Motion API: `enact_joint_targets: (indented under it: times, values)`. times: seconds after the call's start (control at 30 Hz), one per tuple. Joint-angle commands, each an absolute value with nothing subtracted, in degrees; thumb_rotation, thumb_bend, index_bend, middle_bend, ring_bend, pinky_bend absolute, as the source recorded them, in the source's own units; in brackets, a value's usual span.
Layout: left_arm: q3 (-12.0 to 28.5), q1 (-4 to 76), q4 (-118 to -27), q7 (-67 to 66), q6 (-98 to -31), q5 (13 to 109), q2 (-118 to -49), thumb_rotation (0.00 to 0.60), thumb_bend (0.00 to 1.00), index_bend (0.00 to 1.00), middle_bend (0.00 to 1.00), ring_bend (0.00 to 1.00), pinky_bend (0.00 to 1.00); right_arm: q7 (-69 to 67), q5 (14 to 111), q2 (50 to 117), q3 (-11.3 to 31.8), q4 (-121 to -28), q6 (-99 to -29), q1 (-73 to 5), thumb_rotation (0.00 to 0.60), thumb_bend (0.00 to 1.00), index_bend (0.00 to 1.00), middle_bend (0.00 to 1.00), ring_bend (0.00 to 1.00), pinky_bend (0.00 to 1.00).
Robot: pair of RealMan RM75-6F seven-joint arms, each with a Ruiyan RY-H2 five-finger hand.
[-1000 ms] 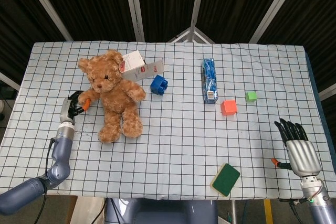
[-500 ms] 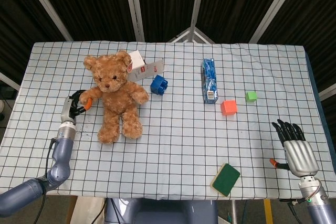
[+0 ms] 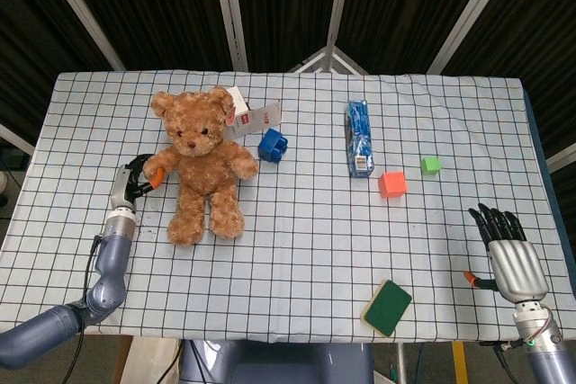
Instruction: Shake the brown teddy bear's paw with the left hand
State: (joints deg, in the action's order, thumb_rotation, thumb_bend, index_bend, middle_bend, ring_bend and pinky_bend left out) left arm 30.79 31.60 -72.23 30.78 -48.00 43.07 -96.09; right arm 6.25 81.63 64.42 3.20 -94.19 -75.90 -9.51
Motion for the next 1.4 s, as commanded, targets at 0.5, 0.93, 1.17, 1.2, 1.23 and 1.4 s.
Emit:
enact_joint_targets:
  times: [0.5,0.93,1.17,1.2,1.23,1.4]
  values:
    - [30.17,31.87,-68.51,28.38,-45.59,38.60,-97.20,0.600,0.63,0.43,0.39,0.00,0.00,6.46,81.48,64.52,3.17,-94.25,-75.80,-9.60,0.600,0.10,0.00,0.00,0.00,0.00]
    - [30.68,31.87,-75.41,26.20,-50.48,42.00,-96.64,0.600,0.62,0.43,0.39,0.00,0.00,6.18,81.88,64.38,3.09,-94.36,-76.35,-9.42,0.600,0.10,0.00,0.00,0.00,0.00]
    - [30.18,31.53,-72.70,25.94,-49.16,39.86,-97.15,0.600,0.62,0.43,0.39,0.00,0.00,5.91,81.97,64.19,3.04,-94.43,-76.55,-9.27,0.600,0.10,0.00,0.00,0.00,0.00]
    - [30.16,31.55,-72.23,26.05,-48.81,39.71,-97.22,0.600,0.62,0.43,0.39,0.00,0.00,5.93,81.98,64.19,3.04,-94.43,-76.55,-9.28,0.600,0.10,0.00,0.00,0.00,0.00]
    - [30.21,31.55,-71.62,26.30,-48.40,39.55,-97.35,0.600,0.62,0.43,0.39,0.00,0.00,5.94,81.98,64.21,3.04,-94.43,-76.51,-9.30,0.600,0.10,0.00,0.00,0.00,0.00]
    - [30.50,31.60,-70.98,27.09,-47.88,40.49,-97.51,0.600,0.62,0.43,0.39,0.00,0.00,5.89,81.87,64.19,3.04,-94.52,-76.25,-9.41,0.600,0.10,0.00,0.00,0.00,0.00]
